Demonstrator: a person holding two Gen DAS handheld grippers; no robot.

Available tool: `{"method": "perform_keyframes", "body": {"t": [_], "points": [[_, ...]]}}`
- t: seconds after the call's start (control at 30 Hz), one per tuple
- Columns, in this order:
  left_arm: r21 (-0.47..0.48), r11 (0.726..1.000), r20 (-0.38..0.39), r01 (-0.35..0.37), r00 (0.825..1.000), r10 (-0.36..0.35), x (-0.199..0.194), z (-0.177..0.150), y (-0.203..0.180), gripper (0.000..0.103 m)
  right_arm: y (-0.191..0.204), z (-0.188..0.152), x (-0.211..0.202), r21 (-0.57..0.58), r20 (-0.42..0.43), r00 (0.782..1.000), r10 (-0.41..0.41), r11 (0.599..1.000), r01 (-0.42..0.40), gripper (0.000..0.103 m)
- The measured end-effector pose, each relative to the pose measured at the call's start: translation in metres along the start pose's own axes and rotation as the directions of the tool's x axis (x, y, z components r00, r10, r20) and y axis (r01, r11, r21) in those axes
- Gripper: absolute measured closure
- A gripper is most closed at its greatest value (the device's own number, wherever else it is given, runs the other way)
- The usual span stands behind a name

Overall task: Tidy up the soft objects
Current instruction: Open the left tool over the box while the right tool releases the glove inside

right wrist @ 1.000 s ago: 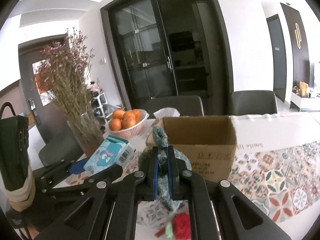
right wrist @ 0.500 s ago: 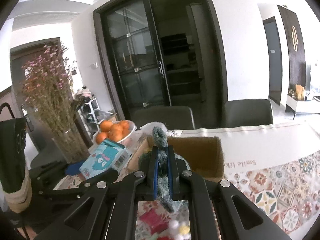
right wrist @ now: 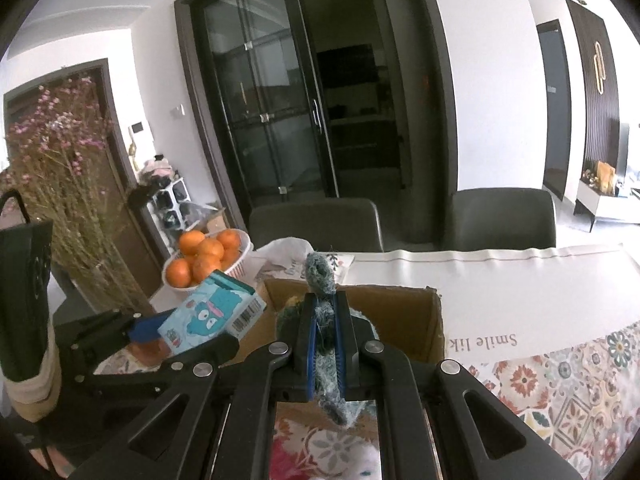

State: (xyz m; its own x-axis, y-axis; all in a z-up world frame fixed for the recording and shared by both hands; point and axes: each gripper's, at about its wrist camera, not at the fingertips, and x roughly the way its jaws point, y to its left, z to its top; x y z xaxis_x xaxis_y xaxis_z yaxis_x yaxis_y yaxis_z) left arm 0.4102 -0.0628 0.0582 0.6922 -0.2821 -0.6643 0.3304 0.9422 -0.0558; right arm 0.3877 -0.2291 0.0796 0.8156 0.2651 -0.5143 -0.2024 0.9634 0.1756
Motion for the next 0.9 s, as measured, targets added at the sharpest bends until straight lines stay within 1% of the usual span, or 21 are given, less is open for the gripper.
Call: {"method": "perform_keyframes", "body": {"t": [0.13,0.27,0.37,0.43,0.57,0.6,0.63,0.7,0.73,0.77,0.83,0.9], "points": [[-0.007,1.000,-0.035,0.005,0.999,-0.005,0.026,0.005,0.003,0.050,-0.011,0.001,0.022,0.018,-0.033,0.999,0.016,1.000,-0.015,0.094],[-0.019,1.000,-0.077,0.006,0.997,-0.008,0.050,0.008,0.005,0.050,-0.019,0.000,0.046,0.032,-0.092,0.996,0.021,0.999,-0.018,0.094],[-0.038,0.999,-0.118,0.001,0.993,-0.005,0.069,0.008,0.007,0.050,-0.026,-0.004,0.064,0.046,-0.140,0.990,0.007,0.999,0.000,0.094],[-0.043,0.999,-0.139,-0.008,0.990,0.002,0.080,0.006,0.008,0.050,-0.031,-0.010,0.074,0.062,-0.167,0.986,0.012,0.998,-0.001,0.094],[-0.020,0.999,-0.176,-0.032,0.984,0.028,0.097,0.002,0.004,0.050,-0.040,-0.022,0.096,0.062,-0.230,0.973,0.011,0.998,0.004,0.094],[-0.012,0.999,-0.179,-0.043,0.983,0.040,0.099,0.001,0.003,0.048,-0.041,-0.025,0.099,0.064,-0.242,0.970,0.013,0.998,0.003,0.094],[-0.003,0.998,-0.183,-0.059,0.981,0.057,0.101,0.000,0.003,0.039,-0.042,-0.027,0.102,0.067,-0.253,0.967,0.017,0.998,0.000,0.094],[0.007,0.997,-0.182,-0.080,0.980,0.080,0.102,0.000,0.002,0.029,-0.044,-0.031,0.107,0.072,-0.276,0.961,0.025,0.997,-0.005,0.087],[0.009,0.996,-0.173,-0.088,0.981,0.089,0.101,-0.001,0.003,0.029,-0.046,-0.032,0.110,0.075,-0.285,0.958,0.023,0.997,-0.001,0.083],[0.011,0.996,-0.170,-0.092,0.981,0.092,0.100,-0.001,0.003,0.029,-0.047,-0.032,0.110,0.080,-0.285,0.958,0.019,0.997,0.004,0.081],[0.009,0.994,-0.168,-0.106,0.980,0.106,0.097,-0.002,0.004,0.029,-0.048,-0.031,0.108,0.076,-0.276,0.961,0.002,0.997,0.019,0.069],[0.009,0.993,-0.166,-0.114,0.980,0.114,0.093,-0.003,0.005,0.028,-0.048,-0.029,0.104,0.074,-0.259,0.966,-0.016,0.997,0.036,0.065]]}}
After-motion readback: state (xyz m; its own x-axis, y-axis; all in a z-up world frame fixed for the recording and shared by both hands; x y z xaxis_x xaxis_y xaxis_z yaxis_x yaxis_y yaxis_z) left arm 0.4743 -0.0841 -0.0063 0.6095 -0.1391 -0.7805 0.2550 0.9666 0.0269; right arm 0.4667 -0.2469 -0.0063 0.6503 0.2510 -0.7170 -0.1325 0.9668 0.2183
